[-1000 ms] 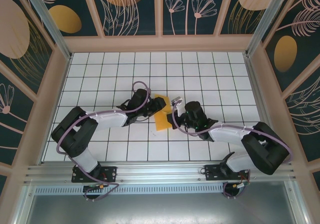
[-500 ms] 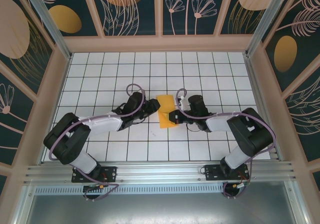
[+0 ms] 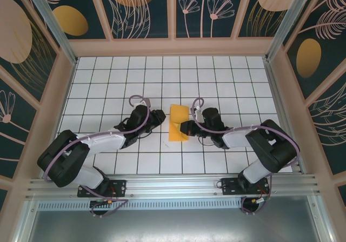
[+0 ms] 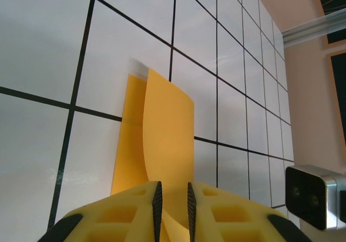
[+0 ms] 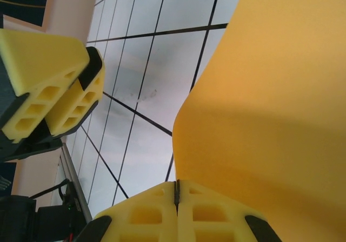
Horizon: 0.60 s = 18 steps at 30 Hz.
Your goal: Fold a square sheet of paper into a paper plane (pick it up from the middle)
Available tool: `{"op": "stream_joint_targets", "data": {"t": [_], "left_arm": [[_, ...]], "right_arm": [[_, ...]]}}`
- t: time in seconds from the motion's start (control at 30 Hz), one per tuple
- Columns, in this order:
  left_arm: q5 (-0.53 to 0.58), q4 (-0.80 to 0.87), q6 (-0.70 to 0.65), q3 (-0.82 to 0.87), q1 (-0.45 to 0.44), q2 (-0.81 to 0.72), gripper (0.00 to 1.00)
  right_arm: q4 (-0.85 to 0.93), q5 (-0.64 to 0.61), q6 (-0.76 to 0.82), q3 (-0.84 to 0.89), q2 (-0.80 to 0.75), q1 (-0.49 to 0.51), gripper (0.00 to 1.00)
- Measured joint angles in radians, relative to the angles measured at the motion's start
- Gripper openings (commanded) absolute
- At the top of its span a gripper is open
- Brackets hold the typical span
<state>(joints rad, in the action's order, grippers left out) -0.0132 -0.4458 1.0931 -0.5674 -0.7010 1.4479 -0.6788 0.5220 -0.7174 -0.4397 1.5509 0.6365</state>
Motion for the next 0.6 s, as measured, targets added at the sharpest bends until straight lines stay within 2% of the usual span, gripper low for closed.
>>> {"op": "stream_joint_targets", "data": {"t": [0.17, 0.37, 0.6], "left_arm": [[-0.035, -0.037, 0.033, 0.016, 0.0, 0.018, 0.09], [-0.102, -0.04, 0.058, 0.005, 0.0, 0.111, 0.0], [-0.167, -0.024, 0.064, -0.066, -0.008, 0.226, 0.0]], "right_arm": [[-0.048, -0.043, -0.052, 0.024, 0.0, 0.009, 0.04], [-0.094, -0.063, -0.089, 0.037, 0.0, 0.009, 0.04], [-0.113, -0.075, -0.105, 0.037, 0.006, 0.009, 0.04]]}}
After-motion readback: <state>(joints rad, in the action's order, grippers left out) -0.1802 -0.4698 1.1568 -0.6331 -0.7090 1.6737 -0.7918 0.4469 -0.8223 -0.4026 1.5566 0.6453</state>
